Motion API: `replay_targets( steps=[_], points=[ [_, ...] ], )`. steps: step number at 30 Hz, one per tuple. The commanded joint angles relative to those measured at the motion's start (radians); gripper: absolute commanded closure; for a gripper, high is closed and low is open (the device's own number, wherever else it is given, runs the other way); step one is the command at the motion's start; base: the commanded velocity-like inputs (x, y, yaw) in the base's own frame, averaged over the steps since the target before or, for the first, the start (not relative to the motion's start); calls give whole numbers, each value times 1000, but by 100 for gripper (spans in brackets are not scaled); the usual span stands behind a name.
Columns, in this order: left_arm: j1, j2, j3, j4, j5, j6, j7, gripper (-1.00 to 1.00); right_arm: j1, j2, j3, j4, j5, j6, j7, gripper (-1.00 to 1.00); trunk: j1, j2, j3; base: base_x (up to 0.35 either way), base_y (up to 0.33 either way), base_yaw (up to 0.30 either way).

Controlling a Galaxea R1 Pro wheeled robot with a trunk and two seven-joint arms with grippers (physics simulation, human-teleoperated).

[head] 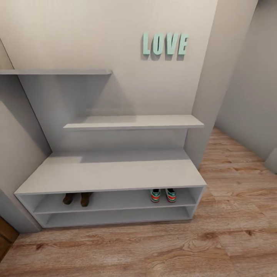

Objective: Pick up the two gym shoes and the two sandals from the corridor floor and place them onto the hallstand (shoe rack) in the corridor, making sure they are on the rack and not on the floor. Arrange them so the two gym shoes are next to each other and the two sandals are next to each other.

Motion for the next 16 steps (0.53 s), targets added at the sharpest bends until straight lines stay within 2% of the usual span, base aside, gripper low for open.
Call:
replay_targets(
  steps=[1,16],
  points=[
    [-1,0,8,4,2,-6,-8,-100,-1,0,-7,1,11,-3,-4,-100,0,0,-1,0,0,0],
    [-1,0,8,4,2,-6,-8,-100,-1,0,-7,1,11,-3,-4,-100,0,0,-1,0,0,0]
  ],
)
